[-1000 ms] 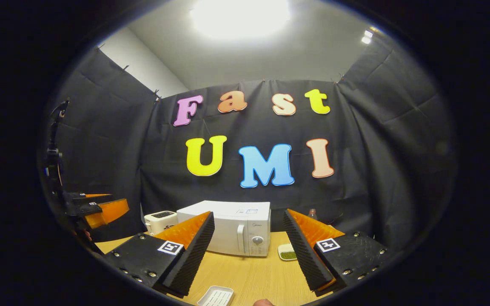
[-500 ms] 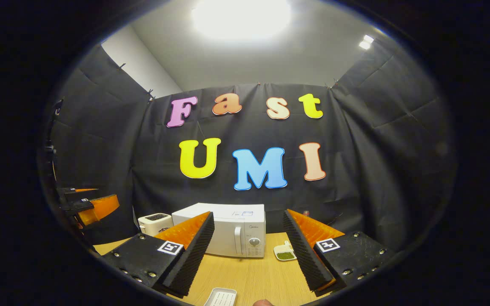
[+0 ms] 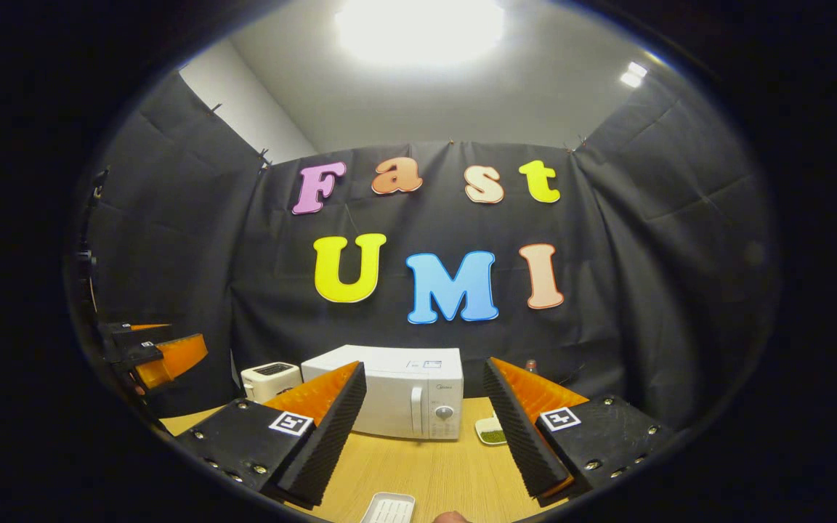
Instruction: Open the microwave oven with the left hand, put the food in, and close the microwave oven.
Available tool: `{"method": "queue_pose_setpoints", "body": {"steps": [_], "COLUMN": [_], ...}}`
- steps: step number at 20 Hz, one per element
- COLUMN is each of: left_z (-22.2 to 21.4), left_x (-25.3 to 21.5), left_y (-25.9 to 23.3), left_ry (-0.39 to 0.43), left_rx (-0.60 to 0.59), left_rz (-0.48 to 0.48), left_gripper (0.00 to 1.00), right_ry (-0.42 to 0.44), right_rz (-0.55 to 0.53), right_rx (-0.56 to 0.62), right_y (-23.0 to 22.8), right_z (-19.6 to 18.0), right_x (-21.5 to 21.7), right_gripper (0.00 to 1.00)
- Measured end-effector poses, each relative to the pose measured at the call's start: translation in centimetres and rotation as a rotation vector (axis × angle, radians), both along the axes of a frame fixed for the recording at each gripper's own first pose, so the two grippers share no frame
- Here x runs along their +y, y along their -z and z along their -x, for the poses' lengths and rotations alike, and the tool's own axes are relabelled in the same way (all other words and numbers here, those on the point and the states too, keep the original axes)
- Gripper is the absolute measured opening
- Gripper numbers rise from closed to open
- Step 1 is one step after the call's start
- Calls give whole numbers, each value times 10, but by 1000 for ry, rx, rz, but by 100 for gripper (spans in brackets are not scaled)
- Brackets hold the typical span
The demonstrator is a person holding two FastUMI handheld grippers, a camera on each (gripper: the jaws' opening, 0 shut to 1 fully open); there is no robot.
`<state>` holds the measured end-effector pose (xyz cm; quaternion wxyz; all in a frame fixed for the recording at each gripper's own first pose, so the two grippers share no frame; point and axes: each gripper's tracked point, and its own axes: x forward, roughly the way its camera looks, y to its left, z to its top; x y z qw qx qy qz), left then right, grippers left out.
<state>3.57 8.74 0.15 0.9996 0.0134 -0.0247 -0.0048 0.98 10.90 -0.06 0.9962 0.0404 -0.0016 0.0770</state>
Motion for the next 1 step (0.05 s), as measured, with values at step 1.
{"method": "queue_pose_setpoints", "body": {"steps": [1], "left_z": [0], "left_x": [2], "left_y": [-2], "left_ry": [-1], "left_rx": [-6], "left_rz": [-5], "left_gripper": [100], "right_ry": [-1], "right_rz": [-4], "right_rx": [3], "right_y": [1], "right_z": [0], "right_x": [0], "right_gripper": [98]}}
